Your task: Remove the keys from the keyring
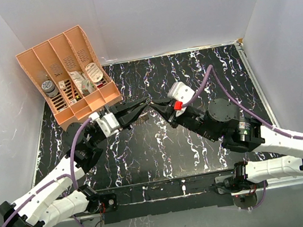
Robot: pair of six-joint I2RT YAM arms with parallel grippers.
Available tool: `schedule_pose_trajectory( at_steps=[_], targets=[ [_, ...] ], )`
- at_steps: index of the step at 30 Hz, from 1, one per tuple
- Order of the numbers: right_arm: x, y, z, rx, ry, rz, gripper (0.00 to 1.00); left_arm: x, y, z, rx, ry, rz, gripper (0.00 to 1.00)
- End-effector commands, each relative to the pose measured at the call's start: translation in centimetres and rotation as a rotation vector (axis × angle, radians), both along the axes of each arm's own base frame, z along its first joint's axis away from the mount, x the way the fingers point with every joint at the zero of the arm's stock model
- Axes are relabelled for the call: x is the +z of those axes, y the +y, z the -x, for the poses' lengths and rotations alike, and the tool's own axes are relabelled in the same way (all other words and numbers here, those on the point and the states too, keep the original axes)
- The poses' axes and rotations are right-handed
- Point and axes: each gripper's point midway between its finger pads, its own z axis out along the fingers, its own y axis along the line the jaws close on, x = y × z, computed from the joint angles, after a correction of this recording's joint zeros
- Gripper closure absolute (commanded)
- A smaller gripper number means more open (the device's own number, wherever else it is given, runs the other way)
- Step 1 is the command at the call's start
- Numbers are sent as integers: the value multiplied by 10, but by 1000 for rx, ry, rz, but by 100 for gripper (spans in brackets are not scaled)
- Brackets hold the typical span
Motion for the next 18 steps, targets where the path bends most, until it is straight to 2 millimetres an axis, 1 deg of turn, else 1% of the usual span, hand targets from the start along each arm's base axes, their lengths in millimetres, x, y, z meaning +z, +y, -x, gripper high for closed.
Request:
schedule_pose_trajectory(
  at_steps=[1, 5, 10, 15, 18],
  targets=[
    [52, -19, 3, -23, -63, -131, 100, 14, 6, 6, 6, -39, 23, 100],
    [64, -30, 3, -46, -80, -152, 100, 9, 7, 7, 7, -37, 0, 100],
    [77, -38, 3, -65, -99, -168, 100, 6, 7, 13, -11, -43, -20, 100],
    [83, -41, 0, -89, -102, -168, 100, 6, 9, 30, -71, -75, -36, 100],
    [81, -39, -3, -104, -96, -152, 100, 8, 10, 43, -124, -92, -42, 100]
  ],
)
